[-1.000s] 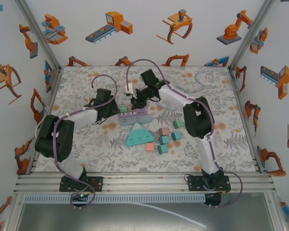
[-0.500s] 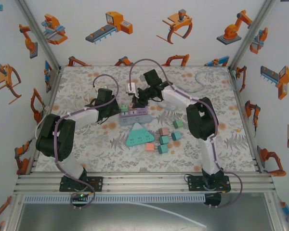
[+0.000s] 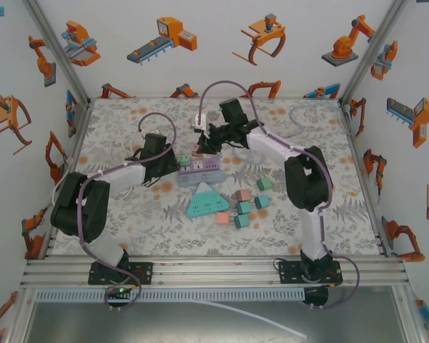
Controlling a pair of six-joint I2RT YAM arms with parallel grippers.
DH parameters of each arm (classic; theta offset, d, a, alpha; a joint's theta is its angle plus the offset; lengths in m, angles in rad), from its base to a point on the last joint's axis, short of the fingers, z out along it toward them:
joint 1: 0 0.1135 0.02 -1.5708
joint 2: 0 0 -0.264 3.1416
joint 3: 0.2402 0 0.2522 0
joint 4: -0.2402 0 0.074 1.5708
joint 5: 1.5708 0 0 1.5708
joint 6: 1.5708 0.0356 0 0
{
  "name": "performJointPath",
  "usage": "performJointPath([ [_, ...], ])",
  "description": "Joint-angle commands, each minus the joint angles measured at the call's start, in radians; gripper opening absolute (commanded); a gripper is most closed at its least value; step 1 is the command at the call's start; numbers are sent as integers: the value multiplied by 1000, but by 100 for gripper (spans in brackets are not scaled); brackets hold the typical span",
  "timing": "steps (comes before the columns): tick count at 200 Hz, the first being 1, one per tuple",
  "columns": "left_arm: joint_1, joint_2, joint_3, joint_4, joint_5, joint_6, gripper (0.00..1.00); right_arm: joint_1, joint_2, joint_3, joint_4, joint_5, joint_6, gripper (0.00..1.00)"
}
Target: Pull the plug off the socket
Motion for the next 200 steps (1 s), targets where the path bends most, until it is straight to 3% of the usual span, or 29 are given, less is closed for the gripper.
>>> performJointPath([
  [1,-10,-39,-31,-140,46,58,56,0,-126,-17,134,88,291,0],
  [40,-10,-156,7,-158,69,74,61,-18,-293,-136,168,260,628,0],
  [59,-14,-244,4,-159,82,89,62,-71,-381,-228,224,293,882,0],
  [104,-59,-464,-33,-92,298,203,63,-251,-560,-575,446,328,1372,0],
  [120,-96,-521,-32,-102,383,262,65,-294,-613,-715,533,349,1441,0],
  [164,-226,-630,0,-227,545,427,65,-319,-693,-939,551,387,1505,0],
  [200,-311,-694,-28,-244,602,470,66,-304,-696,-1038,556,413,1532,0],
])
